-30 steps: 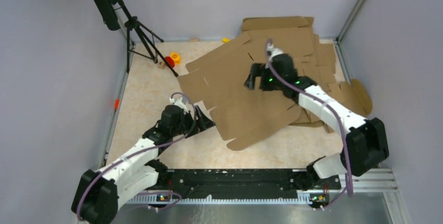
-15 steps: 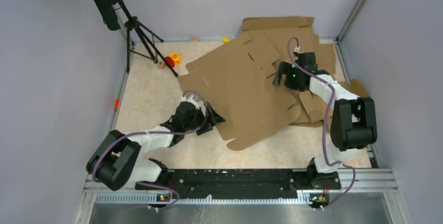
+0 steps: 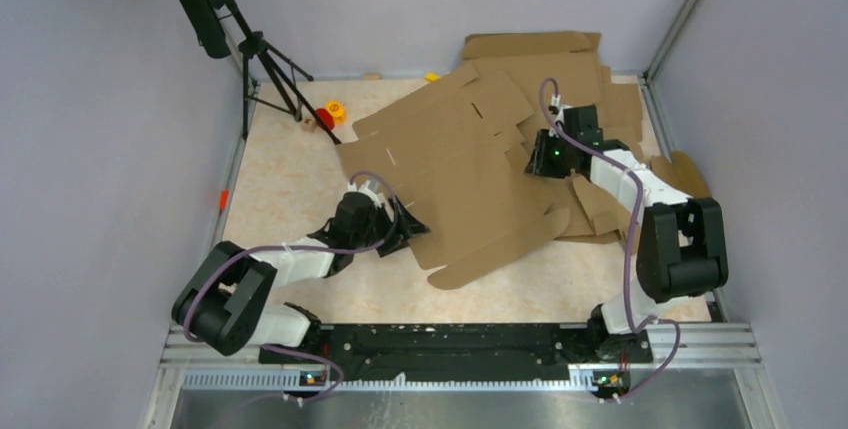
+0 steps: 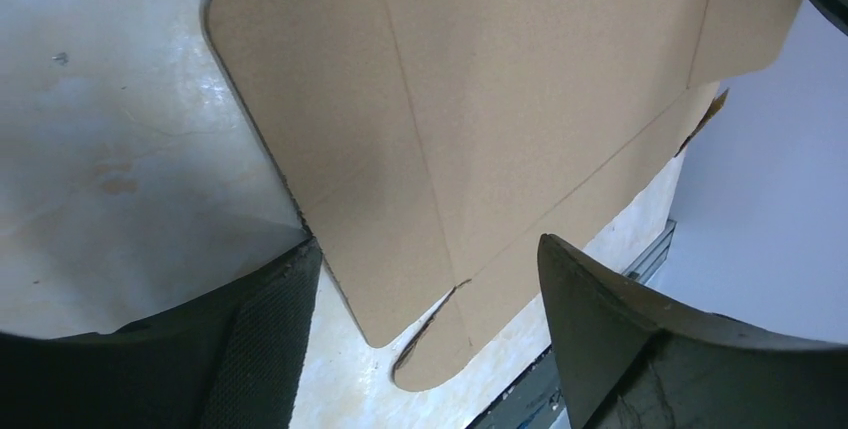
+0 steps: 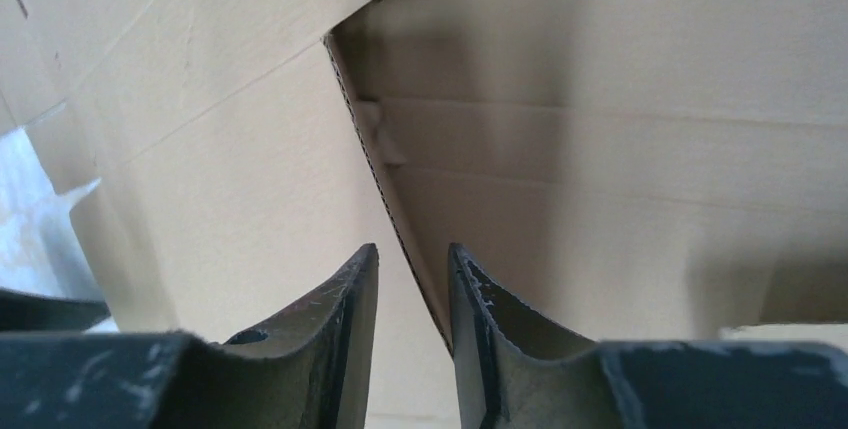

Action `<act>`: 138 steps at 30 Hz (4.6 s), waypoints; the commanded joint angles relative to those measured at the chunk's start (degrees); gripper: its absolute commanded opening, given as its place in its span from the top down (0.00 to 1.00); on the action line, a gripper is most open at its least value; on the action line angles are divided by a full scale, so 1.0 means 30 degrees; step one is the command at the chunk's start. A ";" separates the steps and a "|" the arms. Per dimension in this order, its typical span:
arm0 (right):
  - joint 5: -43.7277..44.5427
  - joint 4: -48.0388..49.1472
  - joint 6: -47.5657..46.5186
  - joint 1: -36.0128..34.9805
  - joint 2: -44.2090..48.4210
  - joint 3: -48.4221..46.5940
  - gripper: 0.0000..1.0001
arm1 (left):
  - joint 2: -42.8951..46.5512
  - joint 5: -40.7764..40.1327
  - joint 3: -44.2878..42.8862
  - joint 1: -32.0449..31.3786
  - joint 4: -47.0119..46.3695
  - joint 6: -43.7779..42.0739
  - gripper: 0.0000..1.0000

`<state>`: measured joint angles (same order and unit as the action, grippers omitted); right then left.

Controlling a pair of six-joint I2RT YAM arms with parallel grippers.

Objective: Fold the paper box

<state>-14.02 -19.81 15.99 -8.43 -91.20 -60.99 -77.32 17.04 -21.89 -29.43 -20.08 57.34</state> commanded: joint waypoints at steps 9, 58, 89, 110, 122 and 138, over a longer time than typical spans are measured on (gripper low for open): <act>0.4330 -0.2303 -0.0962 -0.3340 0.0841 -0.0206 0.71 | 0.1443 -0.0292 -0.1603 0.0424 0.2610 -0.1607 0.42; 0.5144 -0.1899 -0.0524 -0.3453 0.2297 0.0894 0.83 | -0.5653 0.4550 -0.6148 1.0390 -0.0707 -0.1716 0.77; 0.1380 0.0624 0.0961 0.0216 -0.2013 -0.3421 0.04 | 0.8426 -0.2259 -0.2919 0.5467 1.2890 -0.9233 1.00; -0.3977 0.3055 0.1874 0.0690 -0.2941 -0.2297 0.57 | 0.8426 0.0445 -0.2842 0.5416 0.9687 -0.9219 1.00; -0.4476 0.2161 0.1329 0.0673 -0.0882 -0.3350 1.00 | 0.8376 0.0435 -0.2501 0.5416 0.9789 -0.7951 0.99; -0.4225 -0.2686 0.0100 -0.1606 -0.5659 -1.3437 1.00 | 0.9427 0.1740 -0.2369 0.1827 1.0299 -0.3232 0.98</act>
<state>-27.11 -23.97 18.52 -10.59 -103.79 -93.91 -50.57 20.27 -28.56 -18.24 11.75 43.31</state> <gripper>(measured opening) 0.004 0.023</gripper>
